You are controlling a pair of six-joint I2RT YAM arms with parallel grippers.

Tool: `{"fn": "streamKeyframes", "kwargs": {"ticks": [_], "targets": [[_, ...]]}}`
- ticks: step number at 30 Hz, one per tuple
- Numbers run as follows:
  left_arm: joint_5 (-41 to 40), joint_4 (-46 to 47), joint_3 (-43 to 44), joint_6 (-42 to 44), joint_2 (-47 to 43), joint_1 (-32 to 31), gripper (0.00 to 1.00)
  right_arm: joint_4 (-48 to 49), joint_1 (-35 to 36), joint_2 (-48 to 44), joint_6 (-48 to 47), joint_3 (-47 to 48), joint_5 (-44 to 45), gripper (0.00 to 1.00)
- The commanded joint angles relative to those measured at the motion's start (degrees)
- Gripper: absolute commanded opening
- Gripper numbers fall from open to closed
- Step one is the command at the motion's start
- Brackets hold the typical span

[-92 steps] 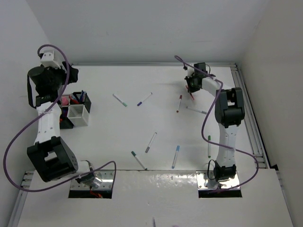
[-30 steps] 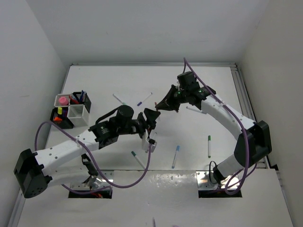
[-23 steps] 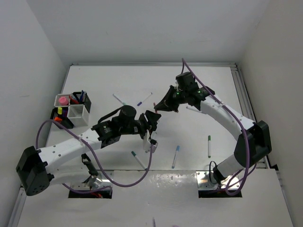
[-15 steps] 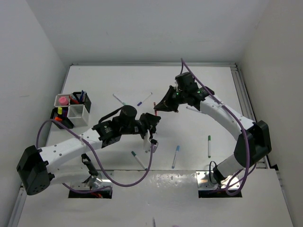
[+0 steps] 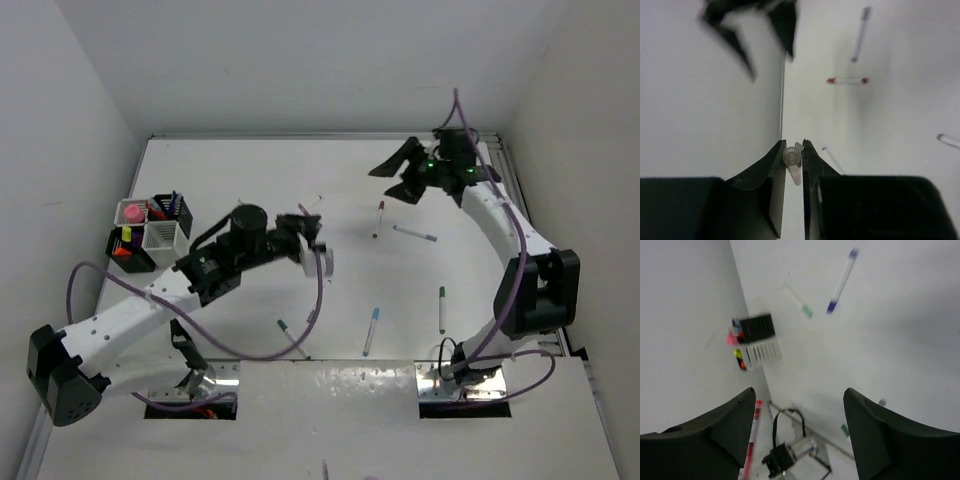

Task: Sort the stationery into containers
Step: Place the pen in the storage box.

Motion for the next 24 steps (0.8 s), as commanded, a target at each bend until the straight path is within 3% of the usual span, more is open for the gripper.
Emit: {"fn": "streamKeyframes", "kwargs": {"ticks": [1,3,6,7,10,13,19,24], "targets": [[-11.1,2.8,11.9,-27.3,2.3,8.5,0.0,1.5,-7.6,1.1,-12.5,3.9,-1.6,0.68],[-12.9,2.8,14.8,-35.6,4.3,18.5,0.0,-0.7,-11.2,1.9,-19.0,4.3,-1.6,0.65],[-9.4,-0.4,20.6,-51.5,9.0,32.7,0.0,-1.2,-16.3,2.6,-19.7,2.6,-3.6,0.61],[-7.4,-0.7,22.5,-54.1,10.2,39.8,0.0,-0.5,-17.2,2.6,-19.2,1.2,-4.5,0.6],[-1.0,1.9,23.2,-62.0,14.6,52.1,0.0,-0.2,-18.5,1.7,-19.4,-0.4,-5.9,0.56],[4.3,3.6,23.8,-67.7,18.2,60.7,0.0,-0.9,-18.7,0.5,-21.8,-2.2,-6.3,0.56],[12.6,10.9,21.7,-68.1,21.2,70.0,0.0,-0.6,-18.9,-1.3,-24.3,-5.5,-6.4,0.56],[15.2,13.2,19.1,-65.8,21.8,72.7,0.0,-0.1,-18.6,-1.5,-25.8,-7.2,-6.0,0.56]]}}
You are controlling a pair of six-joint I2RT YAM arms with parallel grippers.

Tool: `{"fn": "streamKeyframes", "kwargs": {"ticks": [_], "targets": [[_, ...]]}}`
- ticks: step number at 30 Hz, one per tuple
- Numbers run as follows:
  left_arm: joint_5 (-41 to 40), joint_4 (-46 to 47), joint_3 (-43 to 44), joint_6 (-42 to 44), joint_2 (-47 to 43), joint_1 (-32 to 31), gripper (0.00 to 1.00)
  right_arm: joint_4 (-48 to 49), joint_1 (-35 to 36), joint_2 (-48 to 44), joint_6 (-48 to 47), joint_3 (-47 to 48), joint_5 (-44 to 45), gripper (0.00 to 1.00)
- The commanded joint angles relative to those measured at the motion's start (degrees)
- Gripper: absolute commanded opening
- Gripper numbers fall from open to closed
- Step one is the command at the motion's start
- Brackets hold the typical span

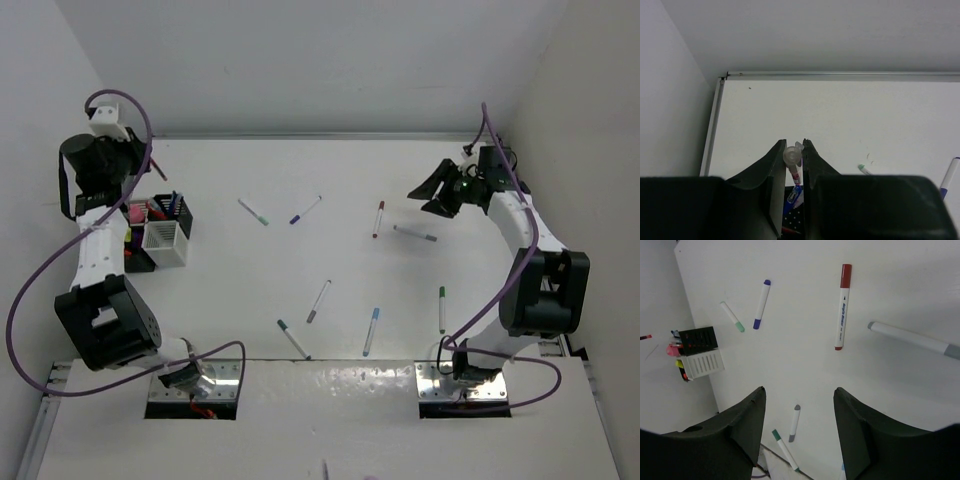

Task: Sort the stationery into containers
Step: Place the pen in the storage box, then pick up the pen from the center of the board.

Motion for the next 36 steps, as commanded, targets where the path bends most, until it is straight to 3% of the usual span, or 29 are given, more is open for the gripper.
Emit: {"fn": "streamKeyframes", "kwargs": {"ticks": [1,14,16,17,18,21,27,29,30,32,33,34,35,36], "targets": [[4.4,5.2,-2.1,0.4,-0.5,1.1,0.0,1.6,0.4,-2.3,-3.1,-0.3,-0.8,0.56],[-0.4,1.3,-7.6,7.4,-0.6,3.5,0.0,0.2,2.8,-1.0,-9.1,1.7,1.7,0.55],[0.0,0.1,-7.8,8.1,-0.3,3.6,0.1,-1.5,3.8,-0.4,-10.9,2.8,2.2,0.55],[0.2,-0.5,-7.8,8.2,0.0,3.8,0.18,-3.1,4.1,-0.2,-11.9,3.1,2.6,0.55],[0.8,-1.3,-7.9,8.3,0.0,4.1,0.37,-3.6,4.5,-0.1,-12.7,3.3,3.9,0.55],[1.5,-1.0,-9.0,7.8,-0.5,4.8,0.56,-6.7,6.4,-0.6,-18.4,2.8,6.4,0.51],[5.1,-1.4,-8.3,6.1,-2.7,5.2,0.63,-15.9,16.8,-2.4,-31.3,1.2,6.9,0.47],[6.3,-1.4,-8.2,5.4,-4.3,5.2,0.63,-19.9,20.3,-3.5,-41.4,0.1,5.3,0.47],[7.9,-1.7,-8.0,5.1,-4.8,5.0,0.63,-21.3,23.4,-3.7,-47.7,-0.3,4.7,0.46],[9.9,-3.3,-7.7,5.2,-6.1,5.0,0.64,-24.4,25.6,-3.8,-50.6,-0.8,5.5,0.38],[11.1,-5.4,-6.9,5.1,-6.5,4.8,0.63,-26.1,27.2,-2.8,-50.4,-0.2,6.6,0.19],[11.2,-6.4,-6.7,4.9,-7.9,4.6,0.64,-29.2,27.7,-2.0,-49.6,1.1,7.8,0.1],[11.1,-6.2,-6.9,4.6,-8.7,4.3,0.64,-30.2,28.8,-0.8,-46.8,1.3,8.6,0.07],[11.0,-5.5,-8.0,3.8,-10.7,4.2,0.64,-31.0,29.3,-0.8,-45.4,0.0,8.6,0.12]]}}
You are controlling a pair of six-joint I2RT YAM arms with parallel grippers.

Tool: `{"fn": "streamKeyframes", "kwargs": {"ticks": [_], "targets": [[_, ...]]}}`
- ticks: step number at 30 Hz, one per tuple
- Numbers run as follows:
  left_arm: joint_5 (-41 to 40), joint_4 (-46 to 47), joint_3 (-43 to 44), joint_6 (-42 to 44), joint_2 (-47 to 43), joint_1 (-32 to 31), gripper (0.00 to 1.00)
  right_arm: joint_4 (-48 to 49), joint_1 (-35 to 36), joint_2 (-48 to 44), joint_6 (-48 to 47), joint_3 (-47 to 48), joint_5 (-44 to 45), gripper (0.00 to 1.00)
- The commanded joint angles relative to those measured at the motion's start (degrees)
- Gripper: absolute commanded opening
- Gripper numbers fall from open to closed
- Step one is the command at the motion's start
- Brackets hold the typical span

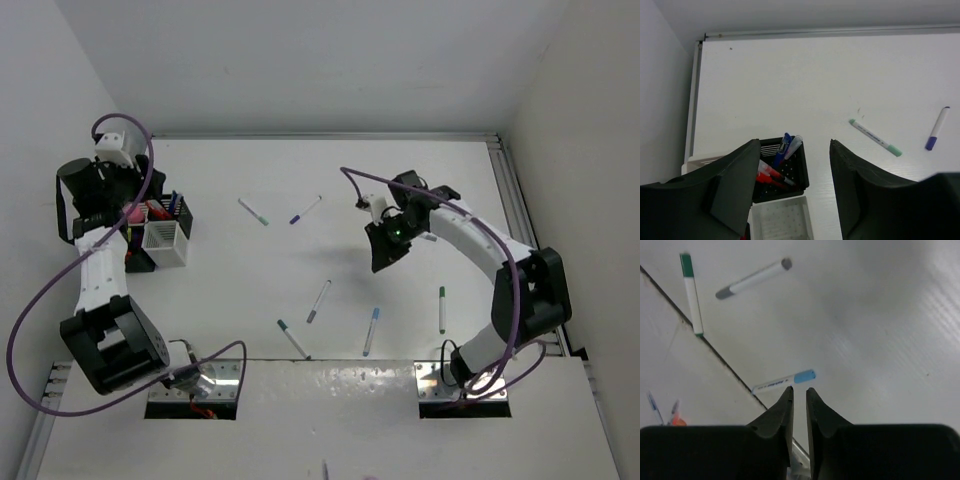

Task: Sort the stationery into containers
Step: Pick up the pen from the center of the board.

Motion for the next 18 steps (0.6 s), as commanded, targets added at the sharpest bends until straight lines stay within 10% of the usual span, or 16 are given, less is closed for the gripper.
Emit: {"fn": "streamKeyframes", "kwargs": {"ticks": [1,7,13,18], "targets": [[3.3,0.9,0.1,-1.6,-6.0,-0.3,0.64,-6.0,1.2,-0.1,-0.6,-1.5,0.5,0.16],[2.8,2.3,-2.0,-3.6,-12.0,-1.2,0.67,5.1,7.7,-9.1,5.9,-13.9,9.7,0.44],[2.8,2.3,-2.1,-3.8,-14.2,-1.6,0.67,7.8,-1.4,-8.0,9.8,-11.2,17.9,0.43],[3.5,2.3,-2.5,-3.8,-13.5,-3.1,0.68,6.7,-13.5,-0.8,-5.2,-1.0,13.2,0.44]]}}
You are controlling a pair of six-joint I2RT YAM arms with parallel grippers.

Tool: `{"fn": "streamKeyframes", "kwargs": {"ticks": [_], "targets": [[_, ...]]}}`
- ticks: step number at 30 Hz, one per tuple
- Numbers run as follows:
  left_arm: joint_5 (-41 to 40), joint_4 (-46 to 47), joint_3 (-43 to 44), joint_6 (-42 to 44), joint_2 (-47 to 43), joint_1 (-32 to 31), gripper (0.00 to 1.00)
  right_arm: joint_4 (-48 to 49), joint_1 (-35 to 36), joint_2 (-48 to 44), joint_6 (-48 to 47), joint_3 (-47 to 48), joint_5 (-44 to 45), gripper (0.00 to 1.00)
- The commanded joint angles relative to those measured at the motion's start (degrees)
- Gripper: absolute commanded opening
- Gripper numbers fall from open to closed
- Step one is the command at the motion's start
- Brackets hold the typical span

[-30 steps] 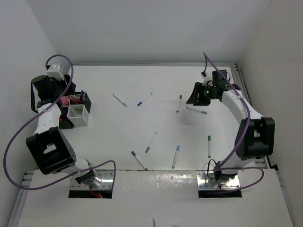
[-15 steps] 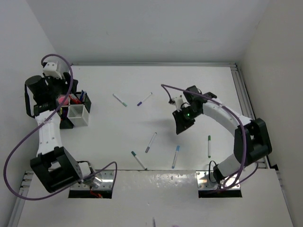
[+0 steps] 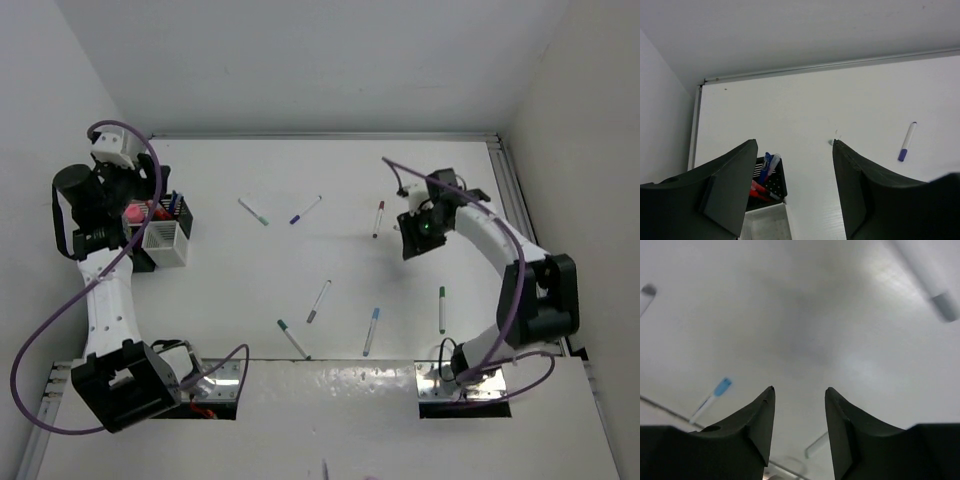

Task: Sort the stationery into containers
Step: Pick up the pen from the center of the board.

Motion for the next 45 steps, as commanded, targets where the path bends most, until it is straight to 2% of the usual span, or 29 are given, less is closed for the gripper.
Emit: {"fn": "streamKeyframes", "kwargs": {"ticks": [1,4,7,11,13,19,24,26,40,43,45], "targets": [[1.9,1.6,-0.4,-1.1,-0.4,-1.5,0.68,1.0,-6.8,7.4,-10.6,9.1,-1.4,0.44],[1.9,2.7,-0.5,-1.6,0.1,-2.9,0.68,-0.4,-9.6,14.7,-18.7,17.2,-2.5,0.44],[1.1,3.1,-0.3,-1.9,0.7,-4.3,0.68,-0.7,-10.1,21.4,-22.3,23.5,-2.2,0.4],[0.4,2.6,0.6,-1.4,1.3,-5.1,0.68,-5.6,-10.1,29.3,-24.7,33.9,-3.3,0.36],[-0.1,2.4,0.6,-1.0,1.4,-5.5,0.68,-5.7,-9.6,30.9,-26.9,35.0,-3.4,0.35],[0.2,2.0,1.2,-1.8,2.9,-5.9,0.68,-7.0,-8.0,35.1,-32.6,37.6,-2.1,0.33],[0.2,2.0,1.6,-2.3,4.2,-6.3,0.68,-9.0,-7.3,37.4,-36.1,38.8,-1.3,0.4],[-0.2,2.1,1.6,-2.5,4.4,-6.6,0.68,-9.0,-6.8,37.9,-36.9,38.5,-0.1,0.4],[-0.5,1.5,2.1,-1.2,4.1,-7.5,0.68,-5.5,-4.6,41.6,-43.9,34.5,7.6,0.32],[-0.4,1.3,2.5,-1.2,4.1,-7.5,0.68,-5.4,-4.1,41.7,-45.8,33.0,9.1,0.28],[-0.3,1.3,2.8,-1.1,3.9,-7.6,0.68,-5.4,-3.9,41.8,-46.5,32.1,10.5,0.22]]}}
